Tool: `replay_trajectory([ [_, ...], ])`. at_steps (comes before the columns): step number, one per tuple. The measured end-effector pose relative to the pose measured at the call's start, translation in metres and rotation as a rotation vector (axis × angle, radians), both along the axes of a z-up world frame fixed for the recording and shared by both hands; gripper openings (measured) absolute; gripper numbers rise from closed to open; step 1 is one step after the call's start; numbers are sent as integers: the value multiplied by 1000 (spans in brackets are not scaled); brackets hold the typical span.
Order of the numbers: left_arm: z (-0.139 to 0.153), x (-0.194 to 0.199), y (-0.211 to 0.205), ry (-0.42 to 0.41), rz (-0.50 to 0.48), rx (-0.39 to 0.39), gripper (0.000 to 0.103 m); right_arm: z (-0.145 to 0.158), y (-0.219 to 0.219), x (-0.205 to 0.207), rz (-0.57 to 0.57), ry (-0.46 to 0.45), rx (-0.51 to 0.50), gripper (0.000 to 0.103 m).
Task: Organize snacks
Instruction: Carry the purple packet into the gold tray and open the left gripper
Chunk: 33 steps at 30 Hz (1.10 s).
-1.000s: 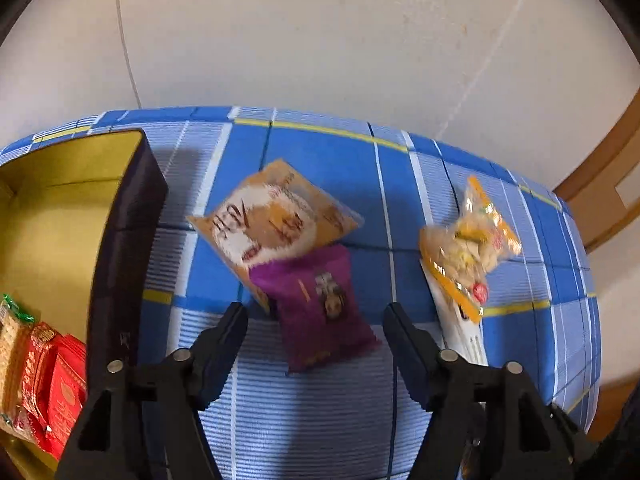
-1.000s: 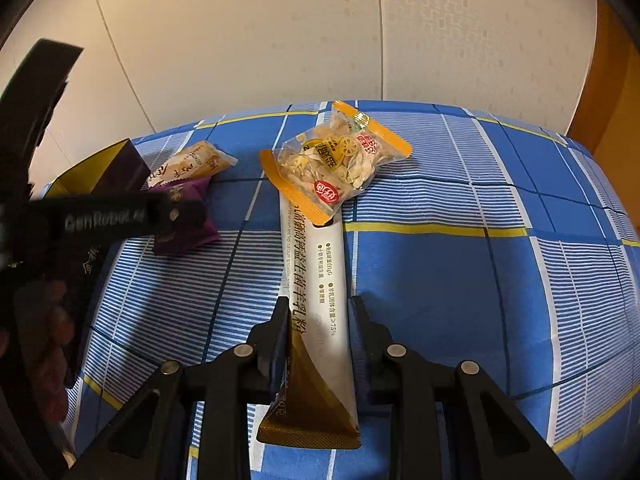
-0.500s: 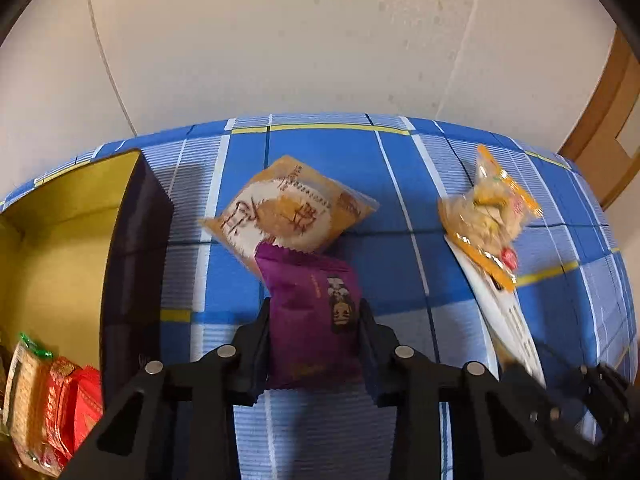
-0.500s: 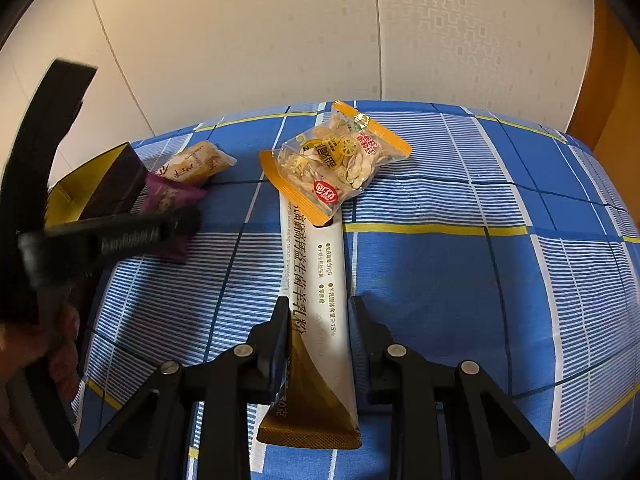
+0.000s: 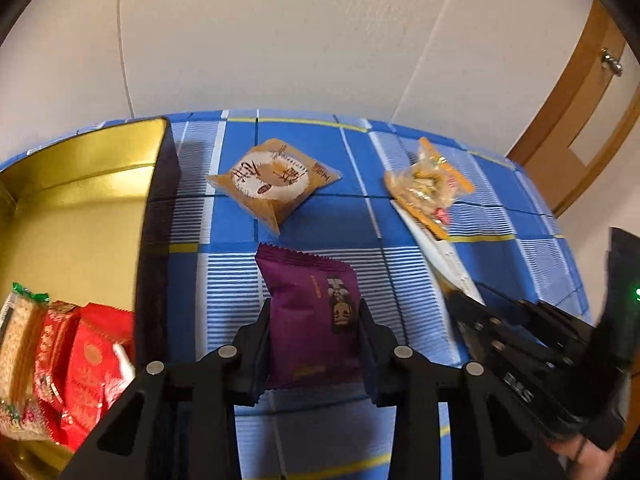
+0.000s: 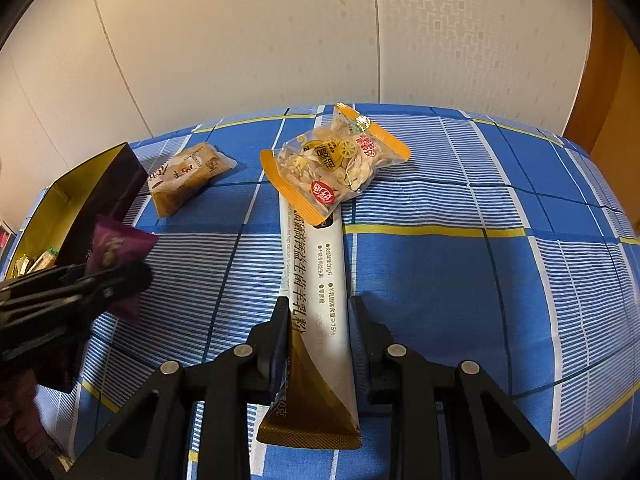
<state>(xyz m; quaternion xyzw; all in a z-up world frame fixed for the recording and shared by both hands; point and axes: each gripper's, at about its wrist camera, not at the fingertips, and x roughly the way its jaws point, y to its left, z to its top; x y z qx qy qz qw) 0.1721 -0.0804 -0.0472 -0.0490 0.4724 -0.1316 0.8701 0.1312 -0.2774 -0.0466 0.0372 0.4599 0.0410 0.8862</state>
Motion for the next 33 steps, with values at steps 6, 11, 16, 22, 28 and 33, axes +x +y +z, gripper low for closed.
replay_trajectory([
  [6,22,-17,14,-44,-20,-33,37,0,2,0,-1,-8,-15,29],
  [11,33,-23,37,-71,-3,-38,37,-1,3,0,-8,-18,-7,30],
  [16,41,-26,71,-91,31,-45,37,-1,-1,-1,-18,-26,28,31],
  [22,41,-27,120,-94,106,-47,37,0,1,-2,-18,-30,6,31],
  [28,39,-27,170,-98,192,-44,37,-1,8,-1,-3,-38,-45,31],
  [33,32,-26,204,-103,242,-11,37,-2,9,-1,0,-44,-63,31],
])
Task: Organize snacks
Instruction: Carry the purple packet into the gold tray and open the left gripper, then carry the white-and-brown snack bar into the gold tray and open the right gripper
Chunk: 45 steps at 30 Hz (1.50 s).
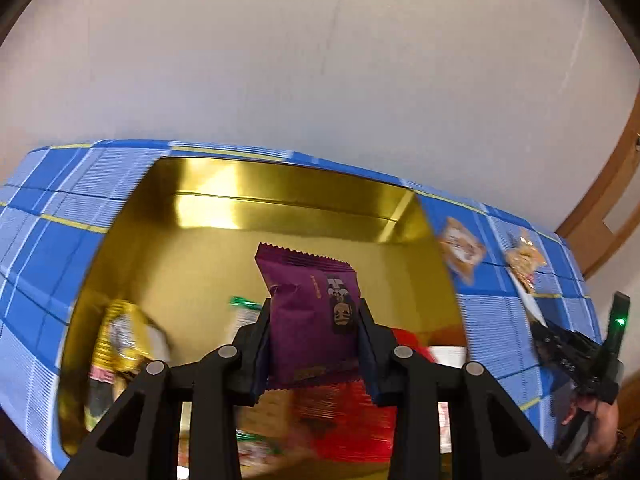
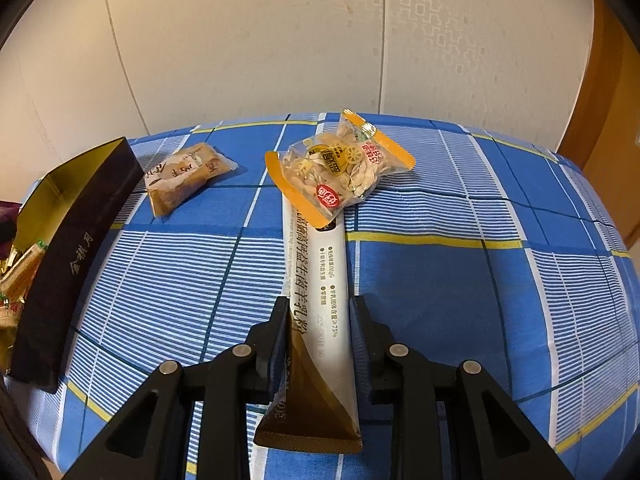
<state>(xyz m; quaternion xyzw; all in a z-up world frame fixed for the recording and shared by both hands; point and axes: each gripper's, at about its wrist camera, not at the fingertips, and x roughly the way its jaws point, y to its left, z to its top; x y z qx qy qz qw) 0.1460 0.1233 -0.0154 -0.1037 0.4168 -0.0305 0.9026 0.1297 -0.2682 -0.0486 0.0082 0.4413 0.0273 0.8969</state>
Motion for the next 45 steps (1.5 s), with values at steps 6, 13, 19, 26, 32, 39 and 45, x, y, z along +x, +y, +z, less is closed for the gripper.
replay_trajectory([
  [6,-14,1,34,16,65,-27,37,-1,0,0,-5,-2,1,31],
  [13,-31,3,53,53,119,-68,39,-1,3,-2,-9,-19,-17,30],
  [19,-32,-9,73,33,183,-189,40,-2,10,-6,14,-33,-12,29],
  [26,-18,-16,60,-27,177,-67,42,-2,23,-10,25,-41,-6,29],
  [32,-8,-24,68,-78,234,-7,42,0,31,-15,32,-36,69,28],
  [39,-8,-27,60,-66,192,-20,42,1,40,-23,40,-27,157,28],
  [45,-9,-31,40,-72,121,8,42,5,45,-31,41,-39,203,27],
])
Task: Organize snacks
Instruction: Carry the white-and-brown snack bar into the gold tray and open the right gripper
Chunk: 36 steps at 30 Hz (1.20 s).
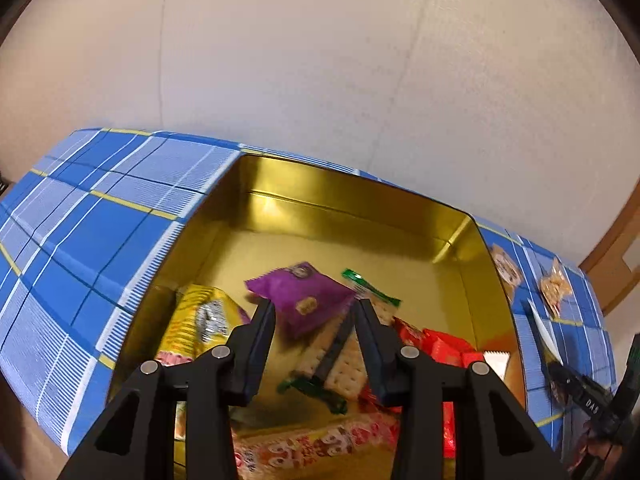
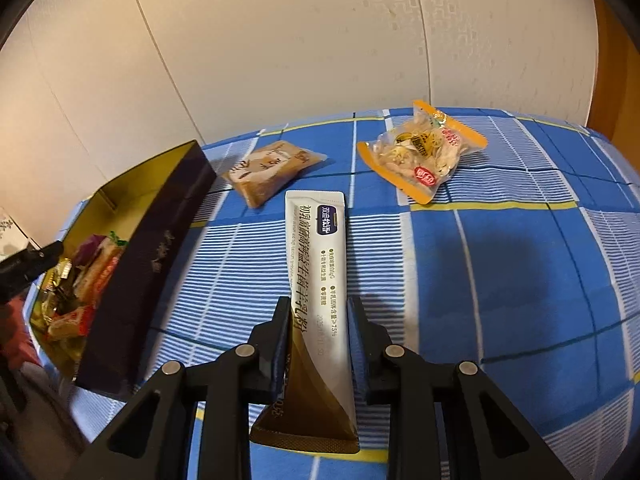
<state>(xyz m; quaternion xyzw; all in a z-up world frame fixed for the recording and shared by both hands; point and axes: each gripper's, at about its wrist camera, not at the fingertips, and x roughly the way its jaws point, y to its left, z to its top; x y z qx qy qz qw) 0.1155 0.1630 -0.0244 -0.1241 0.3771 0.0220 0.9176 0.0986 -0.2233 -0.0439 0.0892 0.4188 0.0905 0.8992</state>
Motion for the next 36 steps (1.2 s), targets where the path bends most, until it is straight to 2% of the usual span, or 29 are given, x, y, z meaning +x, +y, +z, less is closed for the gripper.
replay_trajectory([
  [6,-3,-1,-16,14,-56,25,42,7,8,-5,12,-19,30,27],
  [14,-6,-2,-24,29,-91,43,42,20,28,-10,38,-69,16,27],
  [22,-8,-4,-37,40,-123,113,42,44,68,-11,109,-108,26,27],
  [31,-8,-6,-38,49,-143,116,42,56,143,13,207,-72,17,27],
  [36,-9,-6,-32,60,-129,101,42,48,173,36,211,-25,-12,27],
])
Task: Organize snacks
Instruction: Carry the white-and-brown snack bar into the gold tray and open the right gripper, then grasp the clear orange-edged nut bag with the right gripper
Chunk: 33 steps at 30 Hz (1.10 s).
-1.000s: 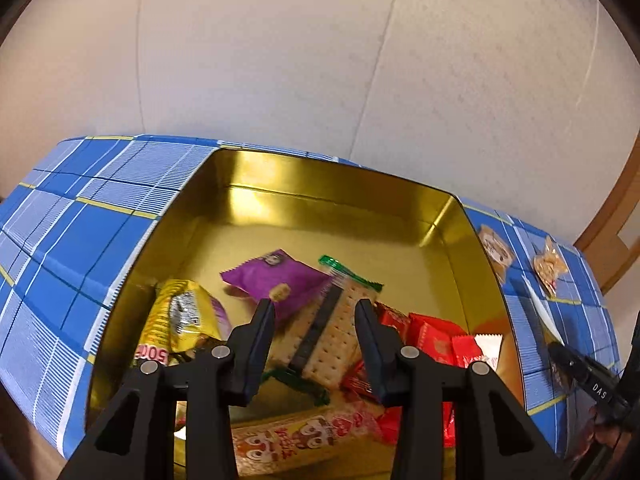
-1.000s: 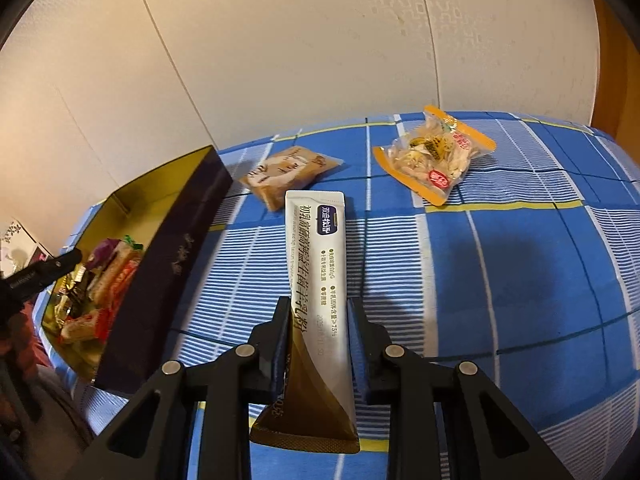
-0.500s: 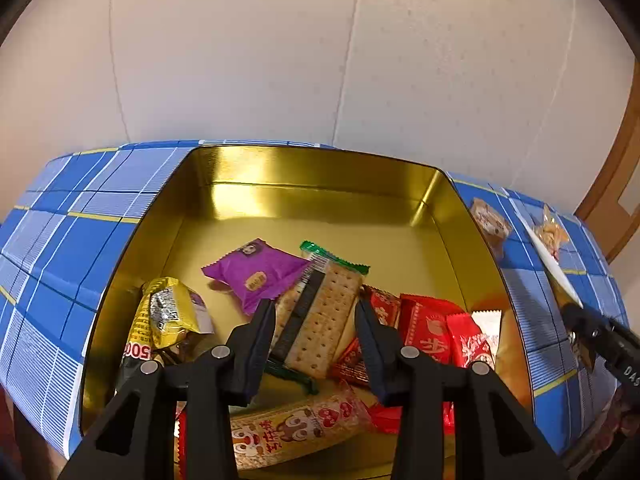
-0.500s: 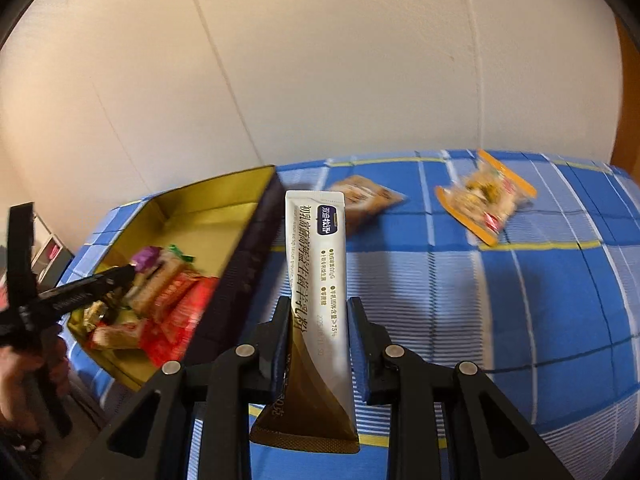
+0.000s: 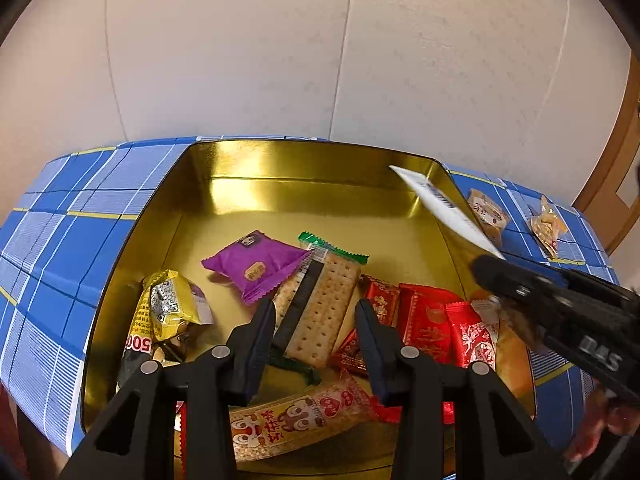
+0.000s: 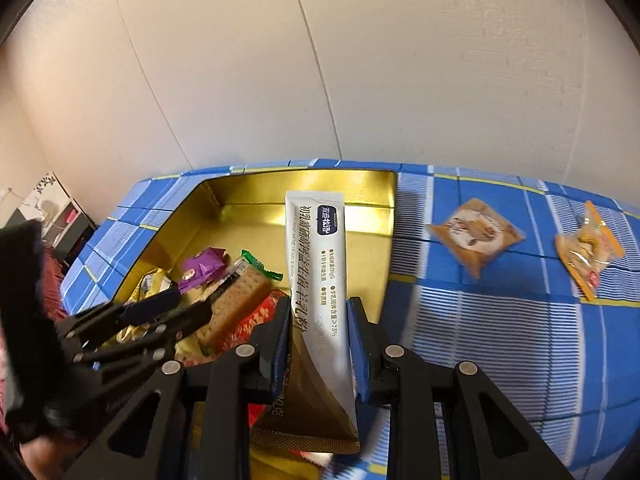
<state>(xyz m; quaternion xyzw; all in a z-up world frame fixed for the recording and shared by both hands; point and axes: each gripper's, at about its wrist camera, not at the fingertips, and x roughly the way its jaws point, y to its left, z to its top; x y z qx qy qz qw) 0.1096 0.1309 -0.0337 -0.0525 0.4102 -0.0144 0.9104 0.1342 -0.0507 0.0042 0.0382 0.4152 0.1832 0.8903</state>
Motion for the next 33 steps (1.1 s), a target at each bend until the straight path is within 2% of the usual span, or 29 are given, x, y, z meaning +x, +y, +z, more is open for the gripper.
replay_trajectory([
  [8,-1,1,2,9,-3,-9,42,-11,15,29,-39,41,-70,29],
  [14,-1,2,-5,11,-16,15,42,-10,22,39,-40,23,-117,30],
  [19,-1,2,-10,10,-20,34,42,-2,14,27,-17,-20,-87,30],
  [23,-2,3,-13,13,-22,42,42,2,-6,15,-26,-46,-84,31],
  [30,-2,2,-20,7,-48,49,42,-3,-60,2,-97,-34,-82,36],
  [33,-3,2,-22,12,-75,-15,42,-12,-84,-4,-123,-9,-116,44],
])
